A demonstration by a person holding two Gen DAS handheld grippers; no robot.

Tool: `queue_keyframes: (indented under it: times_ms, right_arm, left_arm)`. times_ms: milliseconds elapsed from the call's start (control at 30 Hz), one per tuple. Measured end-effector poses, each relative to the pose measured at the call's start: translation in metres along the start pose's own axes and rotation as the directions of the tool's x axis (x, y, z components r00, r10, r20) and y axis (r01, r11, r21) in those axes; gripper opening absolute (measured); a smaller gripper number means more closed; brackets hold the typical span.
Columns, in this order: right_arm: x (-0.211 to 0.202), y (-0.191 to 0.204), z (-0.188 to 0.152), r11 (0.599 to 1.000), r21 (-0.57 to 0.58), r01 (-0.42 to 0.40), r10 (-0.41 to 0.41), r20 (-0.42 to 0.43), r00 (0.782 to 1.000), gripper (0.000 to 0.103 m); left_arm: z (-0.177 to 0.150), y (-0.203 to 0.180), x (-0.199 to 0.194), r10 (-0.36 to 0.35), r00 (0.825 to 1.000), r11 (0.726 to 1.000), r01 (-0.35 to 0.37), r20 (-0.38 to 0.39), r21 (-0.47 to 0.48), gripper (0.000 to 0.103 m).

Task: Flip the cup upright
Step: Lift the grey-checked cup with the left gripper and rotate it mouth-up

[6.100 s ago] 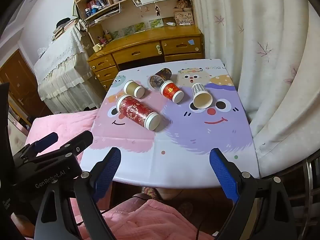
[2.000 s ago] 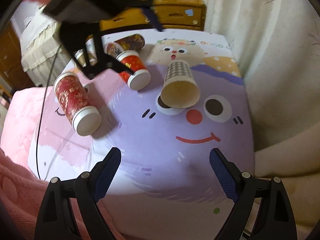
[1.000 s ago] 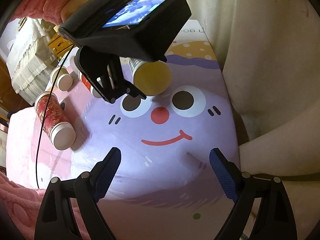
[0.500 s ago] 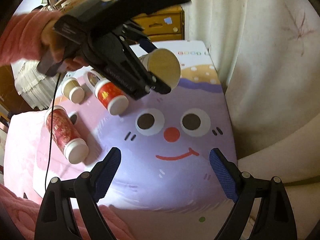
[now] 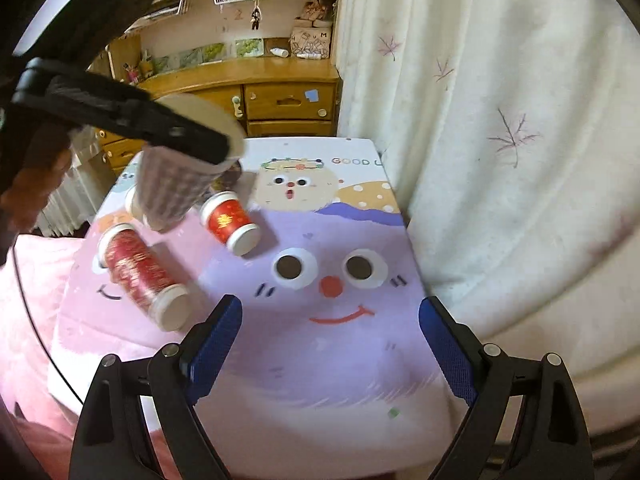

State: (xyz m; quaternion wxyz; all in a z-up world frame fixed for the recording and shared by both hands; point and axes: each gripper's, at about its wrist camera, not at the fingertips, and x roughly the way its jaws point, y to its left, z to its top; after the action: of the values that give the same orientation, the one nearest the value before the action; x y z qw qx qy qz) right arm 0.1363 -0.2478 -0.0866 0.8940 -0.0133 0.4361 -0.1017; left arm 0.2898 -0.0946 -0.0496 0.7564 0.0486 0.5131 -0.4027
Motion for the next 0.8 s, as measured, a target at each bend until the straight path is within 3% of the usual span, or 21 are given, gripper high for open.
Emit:
queue_keyframes:
  times_ms: [267,400,500,700,800]
  right_arm:
    - [-0.047,0.053,-0.044,0.995,0.084,-0.059,0.063,-0.047,0.997,0.091]
    - [-0.058,0.066,-0.065,0.971,0.189,-0.148,0.167,-0.086,0.982,0.091]
    - [-0.056,0.064,-0.075,0.943,0.265,-0.199,0.235,-0.112,0.965,0.091]
    - [-0.028,0.036,-0.088,0.861,0.436,-0.263,0.376,-0.197,0.905,0.091]
    - [-0.010,0.022,-0.094,0.830,0.487,-0.270,0.435,-0.263,0.861,0.091]
  left_arm:
    - [-0.105,0.028,-0.052,0.014,1.000,0.962,-0.017,-0.011,-0.272,0.072]
    - [-0.152,0.042,-0.056,-0.018,0.999,0.908,-0.005,-0.051,-0.419,0.072]
    - [-0.184,0.049,-0.047,-0.076,0.994,0.844,0.022,-0.079,-0.536,0.072]
    - [-0.213,0.051,-0.014,-0.095,0.988,0.741,-0.009,-0.118,-0.671,0.072]
    - [-0.221,0.046,0.009,-0.038,0.983,0.702,-0.101,-0.179,-0.705,0.072]
